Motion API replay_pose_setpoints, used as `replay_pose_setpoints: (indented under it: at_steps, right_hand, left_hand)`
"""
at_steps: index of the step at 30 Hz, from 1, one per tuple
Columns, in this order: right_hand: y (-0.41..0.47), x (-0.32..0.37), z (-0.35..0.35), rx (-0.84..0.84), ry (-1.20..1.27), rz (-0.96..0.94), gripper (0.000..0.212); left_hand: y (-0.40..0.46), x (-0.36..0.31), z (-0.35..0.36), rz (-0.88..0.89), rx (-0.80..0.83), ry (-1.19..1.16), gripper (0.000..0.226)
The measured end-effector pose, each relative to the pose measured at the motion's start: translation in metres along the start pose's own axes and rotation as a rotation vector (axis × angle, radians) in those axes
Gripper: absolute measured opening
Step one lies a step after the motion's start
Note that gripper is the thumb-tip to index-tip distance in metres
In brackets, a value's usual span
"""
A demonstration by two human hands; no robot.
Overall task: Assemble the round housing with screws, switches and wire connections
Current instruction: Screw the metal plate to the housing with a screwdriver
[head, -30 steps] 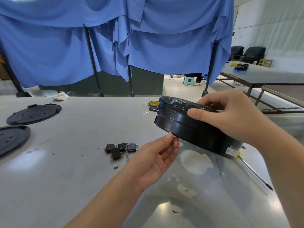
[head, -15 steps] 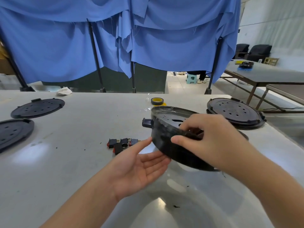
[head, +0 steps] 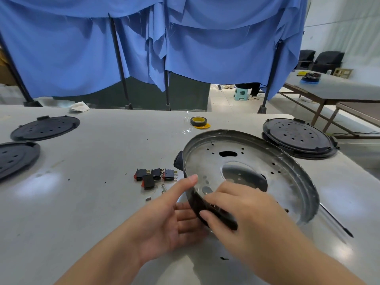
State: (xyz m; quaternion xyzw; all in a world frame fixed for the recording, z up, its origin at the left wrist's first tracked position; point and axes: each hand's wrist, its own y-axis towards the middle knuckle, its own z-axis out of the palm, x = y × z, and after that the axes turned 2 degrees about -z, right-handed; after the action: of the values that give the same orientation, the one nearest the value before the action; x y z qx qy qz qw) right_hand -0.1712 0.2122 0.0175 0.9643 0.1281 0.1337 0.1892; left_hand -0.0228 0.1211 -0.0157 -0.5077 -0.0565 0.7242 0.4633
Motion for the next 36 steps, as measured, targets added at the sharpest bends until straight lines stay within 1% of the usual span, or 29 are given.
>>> replay_pose_setpoints:
  at_steps: [2,3,5,8,9,10,13,18,20,23,25,28,32,36]
  right_hand:
    - [0.001,-0.004,-0.002,0.076,0.043,0.017,0.023]
    - [0.001,-0.007,-0.003,0.113,0.102,0.028,0.022]
    - [0.003,-0.016,-0.009,0.154,0.282,0.077,0.020]
    - [0.010,-0.026,-0.025,0.244,0.658,0.174,0.026]
    - [0.014,-0.029,-0.031,0.271,0.742,0.181,0.026]
    - [0.019,-0.033,-0.035,0.274,0.770,0.185,0.024]
    - [0.036,-0.041,-0.041,0.240,0.758,0.222,0.018]
    - [0.058,-0.037,-0.019,0.299,0.608,0.212,0.020]
    - [0.062,-0.037,-0.011,0.300,0.589,0.205,0.017]
    - [0.064,-0.040,-0.006,0.246,0.628,0.187,0.012]
    - [0.064,-0.042,-0.005,0.206,0.653,0.187,0.013]
    - [0.064,-0.044,-0.004,0.172,0.603,0.167,0.012]
    - [0.064,-0.044,-0.004,0.167,0.529,0.139,0.011]
    - [0.063,-0.044,-0.003,0.168,0.514,0.128,0.012]
  left_hand:
    - [0.002,0.002,0.001,-0.006,-0.025,0.005,0.079]
    - [0.002,0.003,0.001,-0.010,-0.033,0.011,0.086]
    - [0.003,0.004,0.002,-0.012,-0.042,0.012,0.092]
    - [0.003,0.004,0.002,-0.009,-0.036,0.008,0.091]
    - [0.003,0.005,0.002,-0.009,-0.045,0.009,0.091]
    - [0.002,0.005,0.002,-0.008,-0.053,0.006,0.091]
    - [0.002,0.006,0.001,-0.012,-0.055,-0.006,0.088]
    - [0.002,0.006,0.000,-0.023,-0.035,-0.019,0.086]
    - [0.002,0.006,0.000,-0.024,-0.031,-0.026,0.084]
    - [0.001,0.006,0.000,-0.026,-0.025,-0.027,0.083]
    - [0.001,0.006,0.000,-0.025,-0.024,-0.020,0.083]
    - [0.001,0.006,0.000,-0.024,-0.027,-0.018,0.082]
    - [0.000,0.006,0.001,-0.023,-0.030,-0.026,0.082]
    - [0.000,0.005,0.001,-0.026,-0.026,-0.033,0.082]
